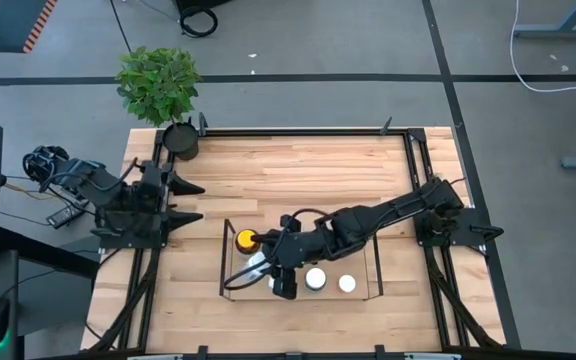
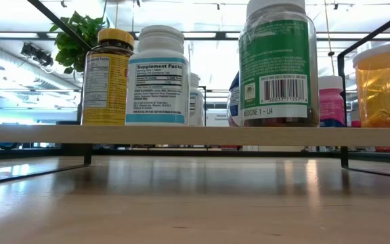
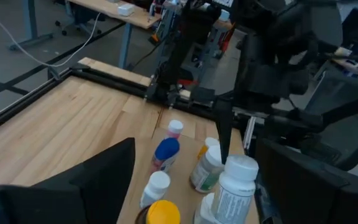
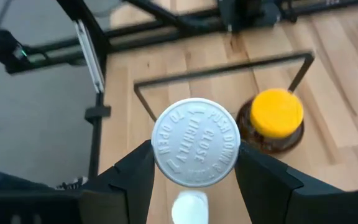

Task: Pick and place medicine bottles onto shelf by color
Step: Put the white pill bottle on the shelf

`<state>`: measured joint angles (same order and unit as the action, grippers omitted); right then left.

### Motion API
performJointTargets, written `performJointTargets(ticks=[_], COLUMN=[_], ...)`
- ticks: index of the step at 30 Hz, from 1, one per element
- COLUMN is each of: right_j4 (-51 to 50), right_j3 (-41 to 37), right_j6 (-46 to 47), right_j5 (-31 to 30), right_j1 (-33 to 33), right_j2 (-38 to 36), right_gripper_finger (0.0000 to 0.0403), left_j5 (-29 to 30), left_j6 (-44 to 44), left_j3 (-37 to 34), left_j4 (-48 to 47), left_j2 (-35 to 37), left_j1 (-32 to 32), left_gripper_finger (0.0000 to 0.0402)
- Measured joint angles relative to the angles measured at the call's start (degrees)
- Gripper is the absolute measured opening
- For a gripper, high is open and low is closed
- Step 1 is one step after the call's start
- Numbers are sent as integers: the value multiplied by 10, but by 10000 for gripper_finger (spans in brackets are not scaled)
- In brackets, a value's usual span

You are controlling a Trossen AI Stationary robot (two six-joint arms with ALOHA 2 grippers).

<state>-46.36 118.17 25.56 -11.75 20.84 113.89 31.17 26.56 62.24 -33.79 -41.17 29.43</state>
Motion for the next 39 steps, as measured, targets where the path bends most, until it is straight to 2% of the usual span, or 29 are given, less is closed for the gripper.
performJointTargets(ticks=[8, 18, 26, 39], right_j4=[39, 46, 63, 63], right_j3=[-18, -18, -17, -16], right_j6=[0, -33, -46, -95], right_j5=[-13, -7, 33, 26], right_j1=[0, -9, -11, -12], right_j2=[1, 13, 80, 87], right_gripper_finger=[204, 204, 204, 204], left_j5=[3, 3, 3, 3], left_j6=[14, 14, 41, 55], left_j3=[0, 0, 0, 0], left_j4=[-29, -55, -55, -55], left_j2=[0, 0, 0, -1], left_j1=[0, 0, 0, 0], left_gripper_finger=[361, 361, 361, 355])
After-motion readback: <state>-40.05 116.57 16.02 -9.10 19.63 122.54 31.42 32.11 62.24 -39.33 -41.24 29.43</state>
